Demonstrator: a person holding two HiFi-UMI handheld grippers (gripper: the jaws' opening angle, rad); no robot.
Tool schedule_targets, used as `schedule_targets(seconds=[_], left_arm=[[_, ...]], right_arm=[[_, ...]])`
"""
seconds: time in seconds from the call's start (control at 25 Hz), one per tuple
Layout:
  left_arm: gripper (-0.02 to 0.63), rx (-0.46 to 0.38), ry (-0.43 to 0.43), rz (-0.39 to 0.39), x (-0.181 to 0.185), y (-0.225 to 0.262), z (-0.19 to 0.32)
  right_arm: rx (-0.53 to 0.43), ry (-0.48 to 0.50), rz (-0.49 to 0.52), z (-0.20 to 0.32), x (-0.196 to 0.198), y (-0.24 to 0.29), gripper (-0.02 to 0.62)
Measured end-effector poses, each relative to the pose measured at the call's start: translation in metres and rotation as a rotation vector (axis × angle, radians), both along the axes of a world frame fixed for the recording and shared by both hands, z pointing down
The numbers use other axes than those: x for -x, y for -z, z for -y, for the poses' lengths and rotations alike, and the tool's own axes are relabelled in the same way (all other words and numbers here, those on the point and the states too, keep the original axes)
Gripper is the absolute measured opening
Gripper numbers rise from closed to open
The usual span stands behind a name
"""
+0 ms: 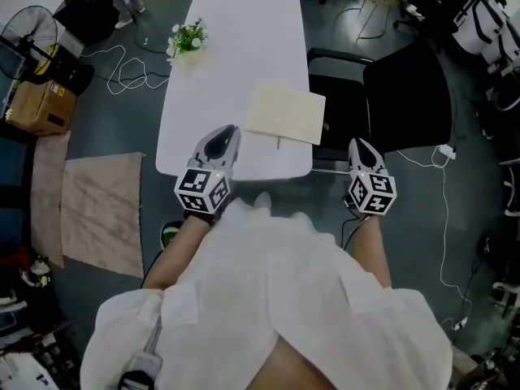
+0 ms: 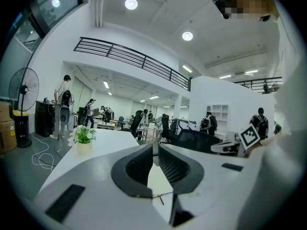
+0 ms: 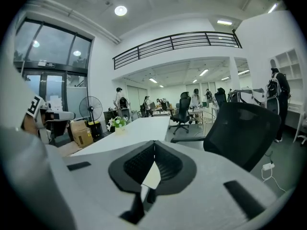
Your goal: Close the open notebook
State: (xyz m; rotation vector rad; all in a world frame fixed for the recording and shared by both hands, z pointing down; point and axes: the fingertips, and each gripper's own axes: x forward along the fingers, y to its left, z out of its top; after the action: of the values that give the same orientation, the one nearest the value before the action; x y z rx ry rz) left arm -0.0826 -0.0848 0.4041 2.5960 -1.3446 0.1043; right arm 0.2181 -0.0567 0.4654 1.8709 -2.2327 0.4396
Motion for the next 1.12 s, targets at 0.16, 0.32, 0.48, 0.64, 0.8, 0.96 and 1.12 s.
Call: schedule_targets(seconds=[0.16,0.32,0.48,0.64,0.8,0.96,1.12], left_arm=[[0.034,0.007,-0.025,0.002,0.009,-0.006,0.037],[0.034,0.015,-0.032,-0.006,0.018,-0.012,0.068],[0.034,0.034,-0.050,-0.015,0.013,-0.020,0.090],[0.034,0.046,-0.074,-0.012,0.001,-0.026,0.103],[0.034,0.065,-0.072,-0.010,-0.009,-0.032,0.111],[0.034,0.094,-0.066,0.005,-0.015,-0.043,0.120],[0.032,0.107,-0.049,0.015,-0.017,-0.050,0.131]], right_arm=[[0.028,-0.018,0.004,0.035,0.010,-0.014,0.012],[0.062,-0.027,0.009,0.065,0.023,-0.031,0.025],[0.117,-0.011,-0.010,0.086,0.031,-0.053,0.029],[0.194,-0.004,0.005,0.099,0.032,-0.082,0.048],[0.273,-0.008,0.055,0.109,0.029,-0.111,0.072],[0.364,0.014,0.056,0.120,0.028,-0.144,0.088],[0.458,0.030,0.071,0.128,0.028,-0.178,0.112]])
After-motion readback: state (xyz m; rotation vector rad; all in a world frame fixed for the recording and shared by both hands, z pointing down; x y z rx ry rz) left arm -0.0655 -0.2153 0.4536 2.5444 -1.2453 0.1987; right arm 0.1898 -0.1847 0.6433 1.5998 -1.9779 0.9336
